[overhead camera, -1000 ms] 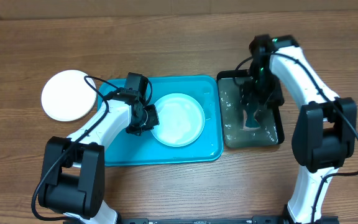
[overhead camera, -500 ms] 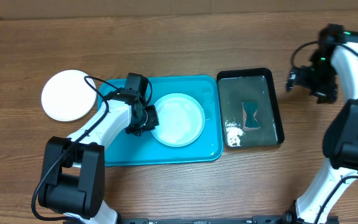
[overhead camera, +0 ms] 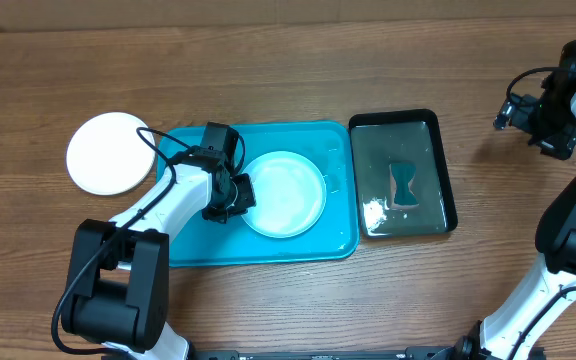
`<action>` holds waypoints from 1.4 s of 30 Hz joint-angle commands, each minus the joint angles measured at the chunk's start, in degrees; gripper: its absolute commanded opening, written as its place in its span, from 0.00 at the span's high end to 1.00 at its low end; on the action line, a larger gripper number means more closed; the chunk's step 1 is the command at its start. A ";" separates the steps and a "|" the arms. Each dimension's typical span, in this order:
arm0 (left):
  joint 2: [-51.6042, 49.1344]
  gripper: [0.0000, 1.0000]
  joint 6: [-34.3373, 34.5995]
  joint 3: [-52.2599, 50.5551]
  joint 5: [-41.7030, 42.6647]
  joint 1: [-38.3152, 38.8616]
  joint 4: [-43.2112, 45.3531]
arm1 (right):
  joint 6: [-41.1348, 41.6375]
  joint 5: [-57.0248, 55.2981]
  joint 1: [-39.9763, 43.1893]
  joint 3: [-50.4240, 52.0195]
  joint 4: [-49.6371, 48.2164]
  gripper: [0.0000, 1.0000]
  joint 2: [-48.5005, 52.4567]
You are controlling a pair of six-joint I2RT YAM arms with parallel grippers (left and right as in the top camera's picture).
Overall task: Clean dirty plates on tray and stack at the side
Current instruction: 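Lift light blue plate with left gripper and tilt it over black tray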
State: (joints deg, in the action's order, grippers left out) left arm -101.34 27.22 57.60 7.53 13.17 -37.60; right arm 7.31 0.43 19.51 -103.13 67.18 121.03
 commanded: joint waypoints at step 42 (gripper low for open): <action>-0.55 0.96 -1.90 32.24 -15.30 14.05 -9.53 | 0.20 -0.37 0.07 -0.98 -2.95 0.00 -1.49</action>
State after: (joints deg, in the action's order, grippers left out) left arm -101.41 26.35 88.14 -3.68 24.01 -48.34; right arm 7.29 0.45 19.51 -103.13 64.47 121.03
